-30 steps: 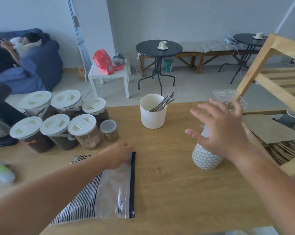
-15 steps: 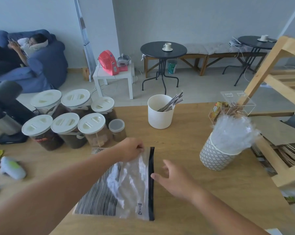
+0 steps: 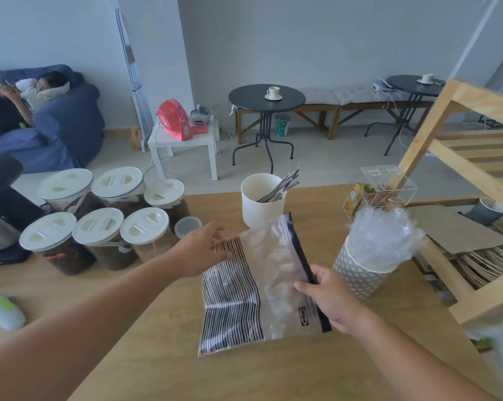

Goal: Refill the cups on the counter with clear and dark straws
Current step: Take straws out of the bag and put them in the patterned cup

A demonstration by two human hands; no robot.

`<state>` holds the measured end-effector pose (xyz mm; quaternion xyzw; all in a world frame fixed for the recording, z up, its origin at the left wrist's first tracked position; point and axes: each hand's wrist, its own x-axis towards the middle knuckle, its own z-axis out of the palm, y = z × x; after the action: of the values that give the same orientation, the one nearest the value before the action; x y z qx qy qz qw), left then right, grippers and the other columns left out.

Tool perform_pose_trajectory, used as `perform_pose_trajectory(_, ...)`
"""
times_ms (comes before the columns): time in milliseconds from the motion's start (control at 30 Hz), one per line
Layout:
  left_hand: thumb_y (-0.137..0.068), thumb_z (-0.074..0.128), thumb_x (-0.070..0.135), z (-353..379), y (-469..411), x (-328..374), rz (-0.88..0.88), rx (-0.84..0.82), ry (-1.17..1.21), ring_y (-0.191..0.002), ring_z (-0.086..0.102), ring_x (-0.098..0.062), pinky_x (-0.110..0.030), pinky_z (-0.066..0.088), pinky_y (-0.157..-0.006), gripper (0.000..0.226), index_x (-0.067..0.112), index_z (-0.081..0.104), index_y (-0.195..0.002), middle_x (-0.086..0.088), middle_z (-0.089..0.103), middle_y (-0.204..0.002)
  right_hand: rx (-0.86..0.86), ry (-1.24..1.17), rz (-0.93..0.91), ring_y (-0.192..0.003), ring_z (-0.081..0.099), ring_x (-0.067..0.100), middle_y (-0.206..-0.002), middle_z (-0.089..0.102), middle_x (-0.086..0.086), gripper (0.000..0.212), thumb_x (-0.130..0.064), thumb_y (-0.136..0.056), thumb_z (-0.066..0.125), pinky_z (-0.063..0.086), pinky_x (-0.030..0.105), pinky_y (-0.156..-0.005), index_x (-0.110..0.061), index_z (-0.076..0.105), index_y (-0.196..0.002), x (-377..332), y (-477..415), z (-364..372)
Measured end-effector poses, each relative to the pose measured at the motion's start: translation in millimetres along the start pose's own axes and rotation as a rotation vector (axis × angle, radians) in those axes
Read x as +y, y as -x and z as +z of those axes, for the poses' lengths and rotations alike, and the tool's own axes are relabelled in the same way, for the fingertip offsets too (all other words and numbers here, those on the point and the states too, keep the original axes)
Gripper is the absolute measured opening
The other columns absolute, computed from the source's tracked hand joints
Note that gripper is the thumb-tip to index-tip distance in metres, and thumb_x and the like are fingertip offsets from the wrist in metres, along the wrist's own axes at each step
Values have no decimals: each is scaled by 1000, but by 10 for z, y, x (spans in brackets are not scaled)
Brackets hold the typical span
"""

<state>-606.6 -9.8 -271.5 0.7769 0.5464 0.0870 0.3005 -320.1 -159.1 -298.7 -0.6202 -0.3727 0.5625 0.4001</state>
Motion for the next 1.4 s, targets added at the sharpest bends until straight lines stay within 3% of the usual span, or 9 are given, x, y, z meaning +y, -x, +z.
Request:
perform_pose_trajectory(133,-87,74,43,361,154,-127,-355,52,81,-99,59,-21,-32,48,-77,73,13,42,-145,-6,58,-128,-7,-138,20,-104,79,32,-116,81,15,35,5,-106,58,68,48,-71,-16,66,-133,-36,21,-216)
perform_pose_trajectory(300,-91,72,8,670,215,-96,-618,-142,889,-82,72,-24,-33,55,-65,59,12,43,-142,-19,73,-113,-47,-287,29,-81,80,38,-115,79,23,37,9,-105,55,66,45,-61,-14,66,-130,-156,57,-253)
perform_pose_trajectory(467,-93,64,-3,601,125,-15,-566,-252,1083,-67,63,-17,-29,43,-59,20,9,60,-108,-8,71,-90,-78,-363,48,-90,74,43,-124,73,30,22,-1,-106,58,65,50,-64,-7,71,-123,-333,143,-246)
perform_pose_trajectory(633,-95,59,-4,585,105,11,-466,-297,1107,-88,68,-25,-36,54,-79,36,5,62,-130,-13,75,-107,-170,-384,6,-91,73,41,-130,71,28,15,-12,-98,65,64,50,-68,-15,74,-110,-521,259,-297)
perform_pose_trajectory(733,-98,52,-4,568,89,-4,-352,-385,1244,-114,62,-37,-54,51,-102,38,7,62,-134,-19,68,-130,-200,-352,-37,-85,77,40,-128,74,24,28,-14,-97,65,65,49,-69,-15,68,-124,-592,286,-350)
perform_pose_trajectory(867,-98,50,-8,505,46,-61,-277,-327,1299,-116,57,-40,-60,51,-100,42,9,60,-135,-23,64,-132,-125,-145,-105,-96,80,35,-126,78,12,38,-8,-112,50,66,39,-72,-30,58,-143,-618,307,-360)
perform_pose_trajectory(1067,-94,53,-11,390,33,-171,-298,-156,1288,-115,67,-49,-62,52,-101,34,-5,62,-126,-31,68,-125,-15,-139,-89,-95,79,34,-120,80,11,36,4,-110,48,66,43,-80,-15,72,-129,-556,317,-340)
perform_pose_trajectory(1200,-67,70,0,295,37,-159,-267,-148,1325,-93,74,-40,-50,58,-86,9,-1,69,-76,-29,70,-110,12,-120,-103,-109,72,37,-115,79,20,55,14,-103,41,60,50,-99,-11,87,-84,-586,343,-339)
perform_pose_trajectory(1400,-94,65,12,111,12,-141,-190,-485,1173,-97,68,-35,-43,57,-88,24,-9,67,-103,-29,68,-111,-65,-96,-167,-109,65,32,-115,75,19,52,-42,-91,54,48,46,-97,3,73,-72,-576,377,-456)
